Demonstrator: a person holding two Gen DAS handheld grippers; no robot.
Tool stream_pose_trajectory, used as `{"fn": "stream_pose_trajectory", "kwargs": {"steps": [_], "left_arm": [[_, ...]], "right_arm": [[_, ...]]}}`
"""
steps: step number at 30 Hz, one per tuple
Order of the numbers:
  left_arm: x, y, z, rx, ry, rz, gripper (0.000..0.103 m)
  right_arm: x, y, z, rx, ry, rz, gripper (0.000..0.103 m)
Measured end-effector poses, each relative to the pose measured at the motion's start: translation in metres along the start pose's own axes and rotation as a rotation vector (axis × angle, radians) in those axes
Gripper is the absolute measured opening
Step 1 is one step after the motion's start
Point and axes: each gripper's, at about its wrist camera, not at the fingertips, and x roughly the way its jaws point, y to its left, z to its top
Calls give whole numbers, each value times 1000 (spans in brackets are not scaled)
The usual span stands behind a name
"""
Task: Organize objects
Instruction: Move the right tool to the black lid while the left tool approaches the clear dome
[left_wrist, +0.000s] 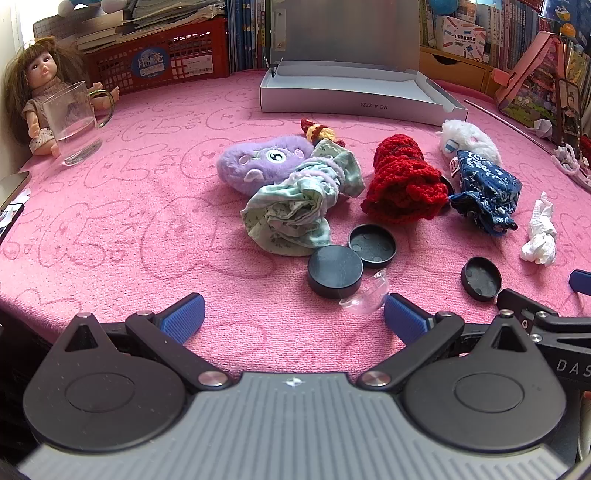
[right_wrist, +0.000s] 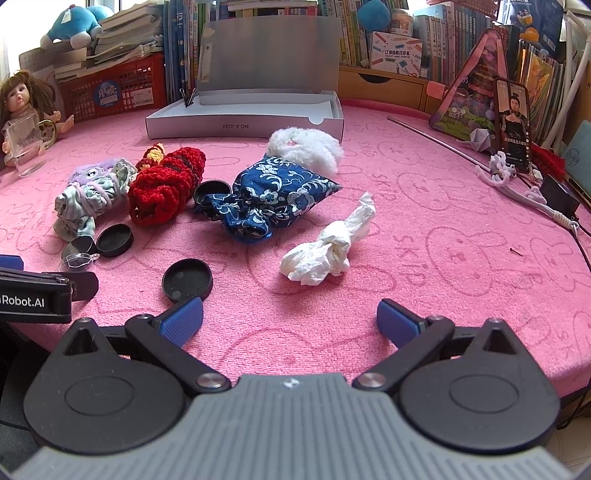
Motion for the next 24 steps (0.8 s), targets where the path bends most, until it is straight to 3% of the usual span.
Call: {"fn": "stream_pose_trajectory", "kwargs": {"steps": [24], "left_arm": [[1, 0, -1, 16, -17, -14, 103]], "right_arm": [[-2, -2, 0, -4, 1, 14, 103]]}}
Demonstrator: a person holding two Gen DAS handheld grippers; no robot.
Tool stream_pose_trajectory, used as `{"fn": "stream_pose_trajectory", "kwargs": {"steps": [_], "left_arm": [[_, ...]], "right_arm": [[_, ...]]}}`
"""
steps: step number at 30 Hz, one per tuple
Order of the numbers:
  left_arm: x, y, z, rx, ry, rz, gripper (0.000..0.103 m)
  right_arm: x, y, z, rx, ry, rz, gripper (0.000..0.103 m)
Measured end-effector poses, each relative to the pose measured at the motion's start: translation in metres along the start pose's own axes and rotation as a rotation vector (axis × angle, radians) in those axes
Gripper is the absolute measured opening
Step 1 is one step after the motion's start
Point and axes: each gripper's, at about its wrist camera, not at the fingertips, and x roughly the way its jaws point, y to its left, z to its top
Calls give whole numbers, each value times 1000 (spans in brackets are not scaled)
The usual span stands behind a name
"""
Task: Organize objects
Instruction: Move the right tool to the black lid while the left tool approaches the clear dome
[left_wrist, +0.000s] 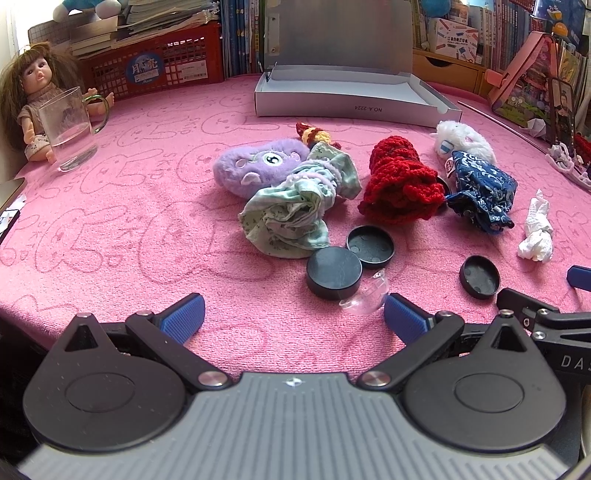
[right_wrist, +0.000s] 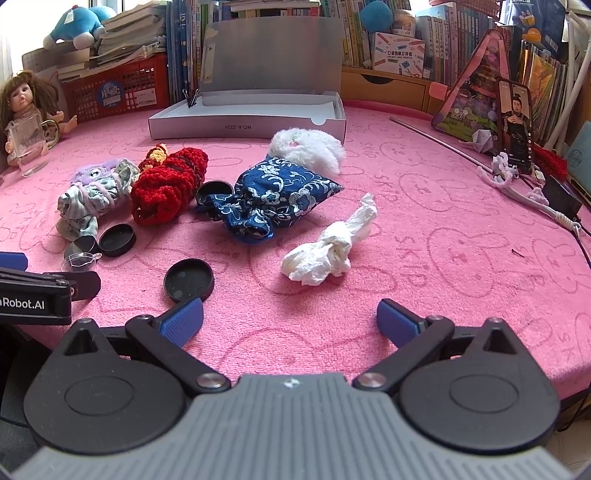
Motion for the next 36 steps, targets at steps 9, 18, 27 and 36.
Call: {"fn": "stream_pose_trajectory", "kwargs": {"steps": [9, 18, 27, 36], "left_arm": [[1, 0, -1, -5, -21, 5, 103], [3, 1, 3, 14, -8, -17, 103], [-6, 5, -9, 25, -88, -77, 103], [-14, 3, -13, 45, -150, -97, 103]], "right_arm": [[-6, 6, -2, -30, -15, 25, 96], [-11, 14, -3, -61, -35, 54, 92], [-16, 24, -3, -97, -57, 95, 78], [-13, 27, -1, -104, -47, 123, 65]]}}
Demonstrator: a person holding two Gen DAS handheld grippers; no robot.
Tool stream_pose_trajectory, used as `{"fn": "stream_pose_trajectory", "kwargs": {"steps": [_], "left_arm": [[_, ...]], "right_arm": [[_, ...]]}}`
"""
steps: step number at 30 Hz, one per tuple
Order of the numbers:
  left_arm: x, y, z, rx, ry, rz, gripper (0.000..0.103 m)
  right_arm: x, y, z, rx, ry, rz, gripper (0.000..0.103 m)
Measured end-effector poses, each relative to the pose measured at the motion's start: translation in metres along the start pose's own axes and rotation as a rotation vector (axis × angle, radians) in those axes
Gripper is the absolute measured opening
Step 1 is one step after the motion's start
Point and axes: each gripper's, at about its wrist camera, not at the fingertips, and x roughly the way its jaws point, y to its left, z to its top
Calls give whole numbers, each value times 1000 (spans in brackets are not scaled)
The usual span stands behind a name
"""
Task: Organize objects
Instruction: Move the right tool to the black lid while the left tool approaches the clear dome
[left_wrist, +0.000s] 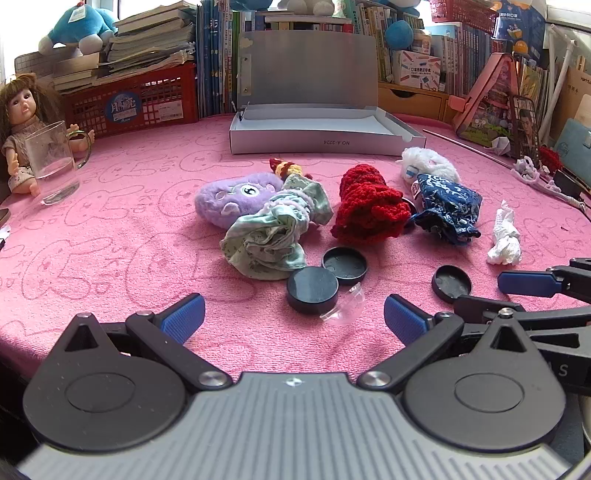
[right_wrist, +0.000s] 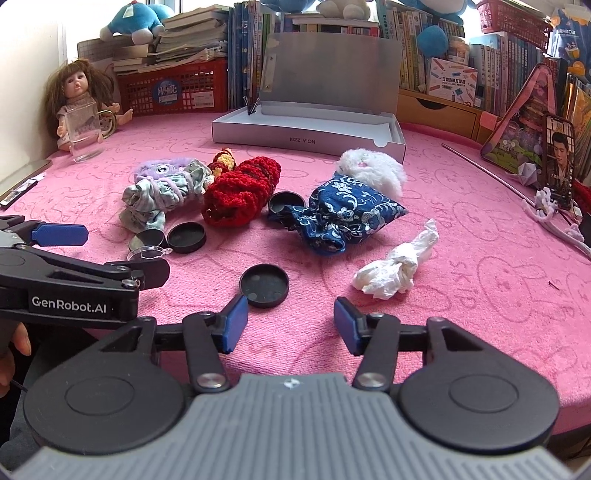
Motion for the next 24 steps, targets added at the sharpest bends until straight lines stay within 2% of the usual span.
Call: {"fn": "stream_pose_trajectory", "kwargs": {"steps": [7, 13, 18, 24], "left_arm": [[-3, 8, -1, -56, 8, -55, 103], [-2, 14, -2, -86, 24, -63, 103], [0, 13, -4, -77, 35, -50, 103], [7, -1, -6, 9, 47, 33, 103]], "right_arm": [[4, -1, 4, -3, -24, 31, 65], [10, 1, 8, -18, -42, 64, 64], [13, 3, 7, -34, -36, 60, 46], [11, 2, 6, -19, -37, 50, 37]]}}
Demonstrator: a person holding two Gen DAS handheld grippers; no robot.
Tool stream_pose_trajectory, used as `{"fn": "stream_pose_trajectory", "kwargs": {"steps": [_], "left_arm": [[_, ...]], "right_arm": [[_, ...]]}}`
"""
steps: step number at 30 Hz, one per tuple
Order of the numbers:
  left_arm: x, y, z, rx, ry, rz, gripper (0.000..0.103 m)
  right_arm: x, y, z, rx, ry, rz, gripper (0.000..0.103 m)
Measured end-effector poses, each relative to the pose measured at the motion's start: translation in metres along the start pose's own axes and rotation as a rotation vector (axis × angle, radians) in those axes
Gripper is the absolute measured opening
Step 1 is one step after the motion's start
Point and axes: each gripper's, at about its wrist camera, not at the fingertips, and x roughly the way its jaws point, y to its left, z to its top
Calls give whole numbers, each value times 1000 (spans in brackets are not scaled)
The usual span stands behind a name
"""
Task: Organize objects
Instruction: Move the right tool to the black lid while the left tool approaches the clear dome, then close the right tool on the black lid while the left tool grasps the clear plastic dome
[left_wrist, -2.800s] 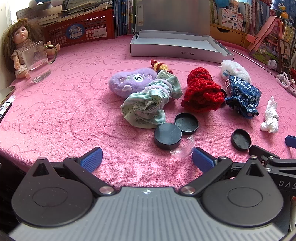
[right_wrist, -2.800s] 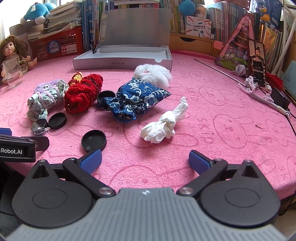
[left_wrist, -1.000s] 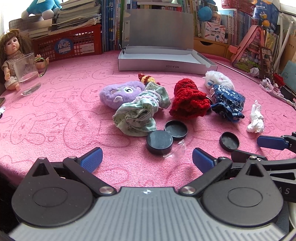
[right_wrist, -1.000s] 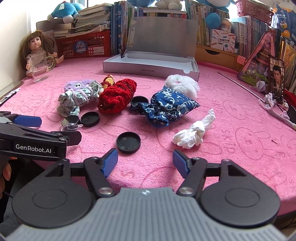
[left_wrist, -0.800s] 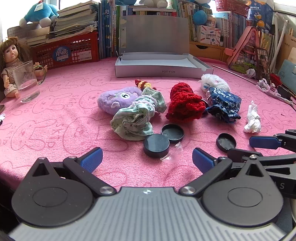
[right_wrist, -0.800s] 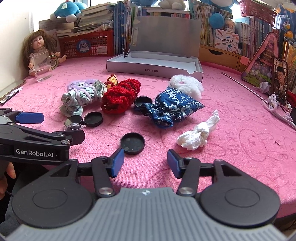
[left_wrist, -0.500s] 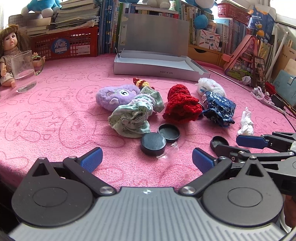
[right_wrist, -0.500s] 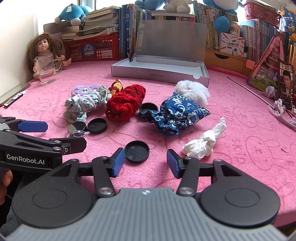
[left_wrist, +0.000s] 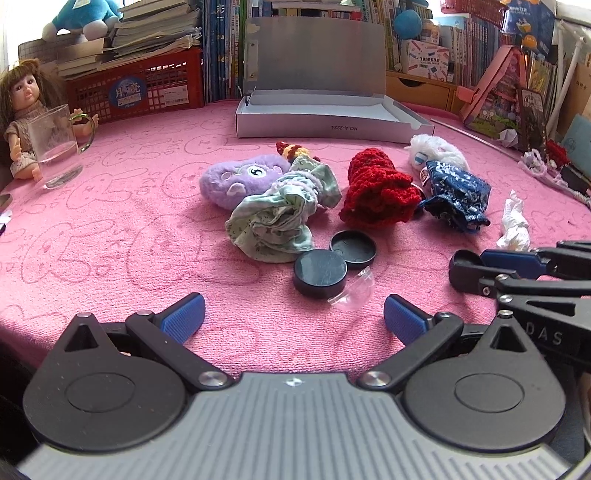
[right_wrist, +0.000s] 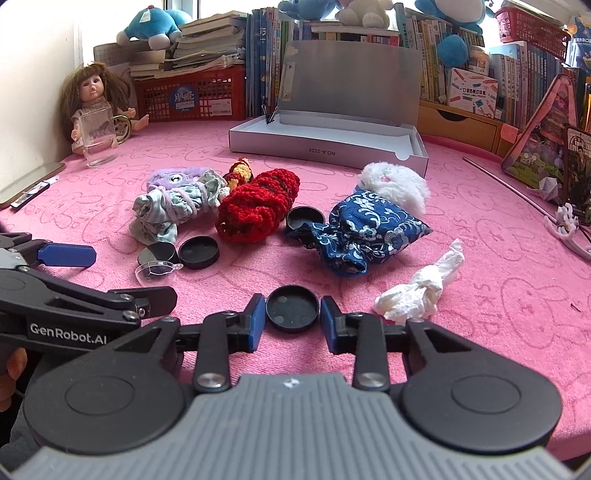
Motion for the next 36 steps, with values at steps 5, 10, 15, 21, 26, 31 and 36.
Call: {"fn": "stream_pose_trajectory", "kwargs": {"steps": [5, 10, 15, 21, 26, 31, 36], "left_arm": [[2, 1, 4, -29, 16, 6, 103], [-8, -2, 6, -41, -26, -20, 89], [-20, -14, 8, 9, -57, -69, 67], [-20, -15, 4, -33, -9, -171, 54], [-21, -18, 3, -44, -20, -269, 53], [-15, -24, 2, -17, -20, -210, 53], [-11, -29, 2, 30, -31, -179, 53]], "right_arm": [[-2, -4, 0, 18, -4, -16, 37], [-5, -5, -2, 19, -13, -26, 37], [-7, -6, -1, 19, -22, -31, 37], [-9, -9, -2, 34, -24, -40, 37], [-9, -12, -3, 51, -21, -46, 37], [-9, -14, -4, 62, -20, -49, 38], [-9, -14, -5, 62, -19, -48, 38]]}}
